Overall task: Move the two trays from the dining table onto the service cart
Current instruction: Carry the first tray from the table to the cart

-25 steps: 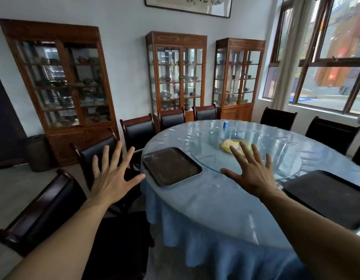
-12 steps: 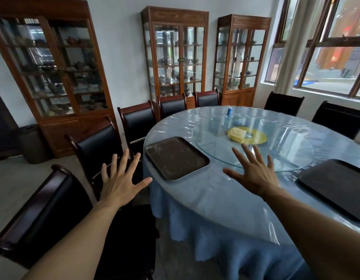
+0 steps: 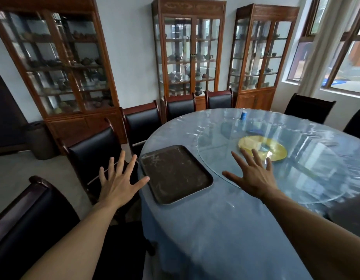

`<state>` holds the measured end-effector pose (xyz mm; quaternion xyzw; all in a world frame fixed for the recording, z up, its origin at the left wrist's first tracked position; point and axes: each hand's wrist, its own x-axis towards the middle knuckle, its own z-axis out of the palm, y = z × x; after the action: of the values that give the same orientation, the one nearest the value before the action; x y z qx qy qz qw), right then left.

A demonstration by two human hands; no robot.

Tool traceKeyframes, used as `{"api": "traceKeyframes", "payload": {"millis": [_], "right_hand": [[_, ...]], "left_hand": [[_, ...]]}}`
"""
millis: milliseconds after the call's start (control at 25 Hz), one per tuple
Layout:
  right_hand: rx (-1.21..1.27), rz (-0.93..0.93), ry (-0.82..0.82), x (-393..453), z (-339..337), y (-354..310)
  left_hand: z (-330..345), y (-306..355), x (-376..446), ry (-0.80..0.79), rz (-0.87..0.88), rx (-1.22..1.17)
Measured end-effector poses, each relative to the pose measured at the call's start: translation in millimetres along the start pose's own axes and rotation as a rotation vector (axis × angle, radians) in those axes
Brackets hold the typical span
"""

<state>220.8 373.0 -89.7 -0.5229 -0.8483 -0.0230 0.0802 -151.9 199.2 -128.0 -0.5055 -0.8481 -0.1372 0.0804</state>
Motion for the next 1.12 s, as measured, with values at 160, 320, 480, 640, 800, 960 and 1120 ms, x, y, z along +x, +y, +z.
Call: {"api": "traceKeyframes", "payload": {"millis": [160, 320, 480, 640, 800, 960, 1120], "right_hand": [[0.035, -0.035, -0.039, 62.2, 28.0, 15.3], [0.058, -0.065, -0.088, 116.4, 60.9, 7.7], [0.063, -0.065, -0.157, 170.6, 95.8, -8.5], [0.065, -0.033, -0.210, 231.5, 125.7, -29.2], [0.082, -0.022, -0.285, 288.8, 156.8, -51.5], [0.097, -0.003, -0.377, 331.1, 198.3, -56.7], [0.168, 0.060, -0.520, 371.8, 245.5, -57.8]], "left_hand": [[27.6, 10.9, 35.5, -0.037, -0.047, 0.030], [55.0, 3.9, 71.4, -0.089, -0.098, 0.032], [93.7, -8.6, 121.0, -0.141, -0.109, -0.009], [140.7, -25.9, 173.7, -0.188, -0.142, -0.056], [182.7, -38.3, 216.3, -0.292, -0.205, -0.113], [223.7, -43.2, 243.8, -0.398, -0.300, -0.271], [266.1, -41.9, 250.5, -0.485, -0.544, -0.528]]}}
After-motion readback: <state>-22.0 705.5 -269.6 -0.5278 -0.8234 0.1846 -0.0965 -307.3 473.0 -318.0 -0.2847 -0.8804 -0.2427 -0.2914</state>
